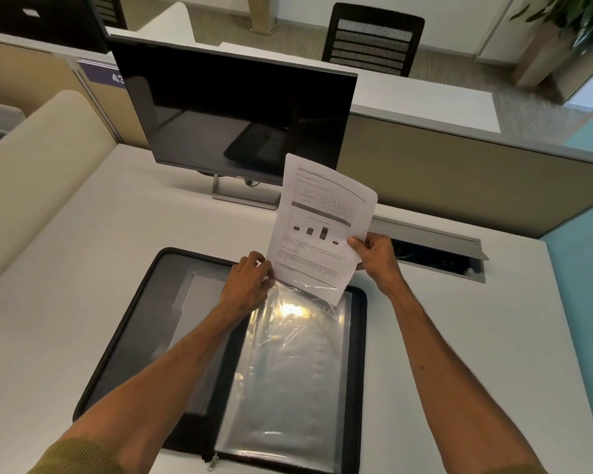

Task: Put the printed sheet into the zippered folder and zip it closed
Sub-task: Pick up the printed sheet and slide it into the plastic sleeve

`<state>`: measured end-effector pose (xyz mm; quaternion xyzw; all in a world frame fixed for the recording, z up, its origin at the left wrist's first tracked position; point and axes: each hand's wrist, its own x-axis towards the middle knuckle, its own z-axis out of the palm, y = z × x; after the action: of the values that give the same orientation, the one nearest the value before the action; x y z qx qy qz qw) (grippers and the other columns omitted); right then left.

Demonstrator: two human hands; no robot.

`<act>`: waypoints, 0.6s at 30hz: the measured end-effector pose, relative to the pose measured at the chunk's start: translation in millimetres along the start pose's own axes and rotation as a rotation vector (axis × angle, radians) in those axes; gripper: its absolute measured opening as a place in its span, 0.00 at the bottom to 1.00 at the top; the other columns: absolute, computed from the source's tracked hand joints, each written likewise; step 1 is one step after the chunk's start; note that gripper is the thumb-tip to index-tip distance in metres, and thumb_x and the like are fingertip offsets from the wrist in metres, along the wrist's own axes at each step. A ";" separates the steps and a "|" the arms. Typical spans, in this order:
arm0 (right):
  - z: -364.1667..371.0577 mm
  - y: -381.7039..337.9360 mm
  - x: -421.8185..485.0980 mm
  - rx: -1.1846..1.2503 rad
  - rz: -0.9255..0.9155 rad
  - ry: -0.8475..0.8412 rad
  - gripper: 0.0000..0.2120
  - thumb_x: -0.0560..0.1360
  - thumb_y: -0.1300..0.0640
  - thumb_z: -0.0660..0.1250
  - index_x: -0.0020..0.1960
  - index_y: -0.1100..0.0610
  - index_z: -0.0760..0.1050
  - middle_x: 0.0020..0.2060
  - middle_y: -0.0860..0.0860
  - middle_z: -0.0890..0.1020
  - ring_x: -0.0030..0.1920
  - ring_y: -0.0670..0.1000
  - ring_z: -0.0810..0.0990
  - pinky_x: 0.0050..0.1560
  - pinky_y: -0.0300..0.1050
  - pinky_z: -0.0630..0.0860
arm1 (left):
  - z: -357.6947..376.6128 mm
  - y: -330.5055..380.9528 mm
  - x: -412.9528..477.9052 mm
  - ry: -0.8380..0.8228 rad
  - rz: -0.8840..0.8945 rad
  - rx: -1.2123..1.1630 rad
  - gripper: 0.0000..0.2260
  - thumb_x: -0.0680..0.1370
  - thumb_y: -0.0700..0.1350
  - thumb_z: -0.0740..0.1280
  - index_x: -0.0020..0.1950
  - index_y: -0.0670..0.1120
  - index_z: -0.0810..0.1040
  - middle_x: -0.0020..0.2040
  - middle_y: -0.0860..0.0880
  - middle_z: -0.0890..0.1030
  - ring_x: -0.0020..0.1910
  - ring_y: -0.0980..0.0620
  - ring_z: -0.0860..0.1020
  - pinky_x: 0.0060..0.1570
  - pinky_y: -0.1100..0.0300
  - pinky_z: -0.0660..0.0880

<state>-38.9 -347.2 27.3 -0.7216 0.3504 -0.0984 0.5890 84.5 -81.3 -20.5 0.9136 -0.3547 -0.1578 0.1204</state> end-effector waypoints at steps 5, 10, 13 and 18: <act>1.7 -2.5 3.4 -0.071 -0.004 -0.020 0.10 0.84 0.56 0.69 0.64 0.56 0.82 0.55 0.52 0.88 0.53 0.52 0.88 0.38 0.39 0.84 | -8.0 -4.1 3.5 -0.014 0.048 0.032 0.13 0.86 0.53 0.67 0.67 0.48 0.80 0.76 0.49 0.71 0.72 0.48 0.74 0.75 0.48 0.73; 9.3 -5.8 7.6 -0.115 0.027 -0.096 0.12 0.84 0.55 0.69 0.65 0.59 0.82 0.58 0.54 0.88 0.56 0.55 0.88 0.44 0.45 0.86 | -9.4 -3.0 4.0 -0.041 0.022 0.005 0.12 0.86 0.52 0.67 0.66 0.47 0.80 0.76 0.47 0.72 0.72 0.46 0.74 0.76 0.47 0.74; 11.5 -3.6 8.7 -0.115 0.080 -0.141 0.13 0.83 0.55 0.70 0.64 0.62 0.81 0.60 0.56 0.88 0.58 0.57 0.88 0.54 0.55 0.87 | -6.9 1.8 3.4 -0.042 0.004 0.000 0.13 0.86 0.52 0.68 0.67 0.48 0.80 0.80 0.45 0.68 0.76 0.44 0.73 0.77 0.44 0.73; 8.7 3.6 3.5 -0.126 0.109 -0.192 0.14 0.83 0.56 0.70 0.65 0.63 0.80 0.61 0.56 0.87 0.59 0.58 0.88 0.47 0.45 0.85 | -2.0 8.2 6.2 -0.044 -0.034 -0.002 0.12 0.85 0.49 0.68 0.66 0.47 0.80 0.83 0.45 0.65 0.78 0.41 0.71 0.78 0.42 0.72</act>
<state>-32.8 -342.8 20.6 -0.7432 0.3365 0.0258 0.5777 84.6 -91.2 -17.1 0.9157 -0.3416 -0.1803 0.1106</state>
